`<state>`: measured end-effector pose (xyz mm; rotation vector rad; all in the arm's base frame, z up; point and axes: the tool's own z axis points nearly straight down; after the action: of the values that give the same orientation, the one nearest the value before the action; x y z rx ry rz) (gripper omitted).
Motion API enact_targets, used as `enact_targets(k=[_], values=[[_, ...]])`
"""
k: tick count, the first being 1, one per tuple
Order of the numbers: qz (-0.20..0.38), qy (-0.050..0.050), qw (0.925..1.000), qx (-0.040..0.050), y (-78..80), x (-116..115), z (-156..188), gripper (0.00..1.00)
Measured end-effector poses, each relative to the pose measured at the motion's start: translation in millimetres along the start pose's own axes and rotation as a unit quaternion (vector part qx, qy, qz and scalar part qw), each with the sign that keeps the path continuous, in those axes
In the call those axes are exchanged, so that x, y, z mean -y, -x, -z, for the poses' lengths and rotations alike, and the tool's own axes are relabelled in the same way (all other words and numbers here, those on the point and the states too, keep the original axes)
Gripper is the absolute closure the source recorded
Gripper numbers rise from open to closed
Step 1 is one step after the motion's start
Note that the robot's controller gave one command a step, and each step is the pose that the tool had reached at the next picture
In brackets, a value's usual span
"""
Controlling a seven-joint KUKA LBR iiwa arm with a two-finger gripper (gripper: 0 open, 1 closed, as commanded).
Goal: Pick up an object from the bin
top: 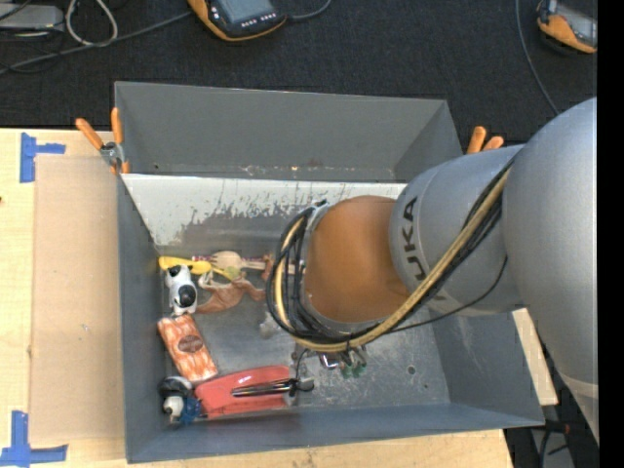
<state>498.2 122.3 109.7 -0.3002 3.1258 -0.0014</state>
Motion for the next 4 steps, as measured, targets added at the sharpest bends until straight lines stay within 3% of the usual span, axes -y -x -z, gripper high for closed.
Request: enact_targets(k=[1,2,3,4], values=[[-0.098,0.000,0.9952,-0.0019,-10.5,-0.6,-19.0,0.00],[-0.051,-0.002,0.9987,-0.0042,-15.1,-15.7,-37.6,1.00],[-0.052,-0.002,0.9987,-0.0042,-15.1,-15.7,-37.6,1.00],[-0.047,-0.002,0.9989,-0.0039,-9.9,-14.4,-16.3,1.00]])
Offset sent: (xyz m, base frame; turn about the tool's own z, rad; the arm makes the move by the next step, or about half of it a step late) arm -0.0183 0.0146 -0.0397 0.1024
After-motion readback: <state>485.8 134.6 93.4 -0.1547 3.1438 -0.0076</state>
